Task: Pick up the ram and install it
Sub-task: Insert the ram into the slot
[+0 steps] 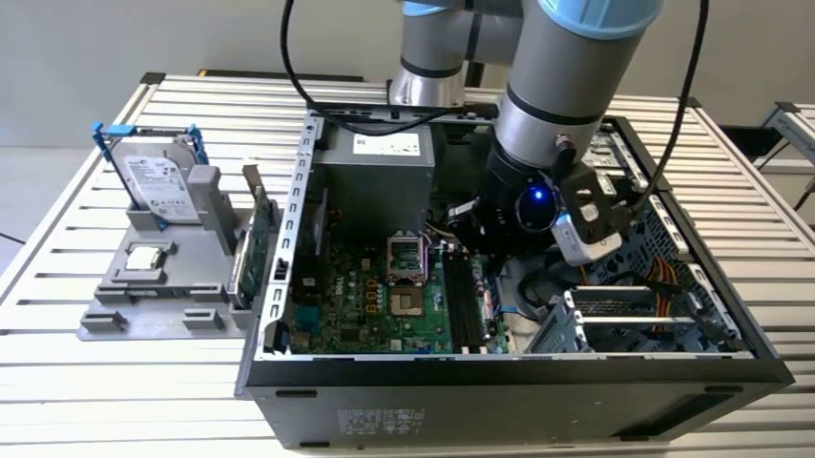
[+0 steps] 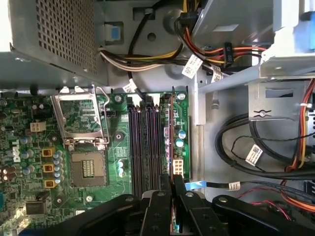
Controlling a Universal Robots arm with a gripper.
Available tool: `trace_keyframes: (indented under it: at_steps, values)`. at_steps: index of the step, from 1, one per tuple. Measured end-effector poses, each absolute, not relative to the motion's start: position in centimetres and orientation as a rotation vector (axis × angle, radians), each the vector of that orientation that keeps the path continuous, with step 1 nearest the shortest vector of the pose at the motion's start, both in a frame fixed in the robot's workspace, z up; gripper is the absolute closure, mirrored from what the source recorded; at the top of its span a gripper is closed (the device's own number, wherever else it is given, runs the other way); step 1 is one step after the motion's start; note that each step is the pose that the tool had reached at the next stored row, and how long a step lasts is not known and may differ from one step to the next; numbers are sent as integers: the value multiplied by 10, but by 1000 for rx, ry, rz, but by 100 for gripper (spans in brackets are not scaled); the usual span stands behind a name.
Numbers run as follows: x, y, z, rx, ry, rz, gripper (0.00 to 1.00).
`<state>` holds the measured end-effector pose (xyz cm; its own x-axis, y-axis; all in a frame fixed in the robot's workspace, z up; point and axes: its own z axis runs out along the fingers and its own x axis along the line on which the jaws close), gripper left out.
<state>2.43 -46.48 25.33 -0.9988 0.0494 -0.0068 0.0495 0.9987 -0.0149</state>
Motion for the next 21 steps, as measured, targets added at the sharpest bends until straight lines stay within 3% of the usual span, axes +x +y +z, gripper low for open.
trace_keyframes:
  at_steps: [21]
  values:
    - [21, -471, 244, 37, 3135, -23, 100]
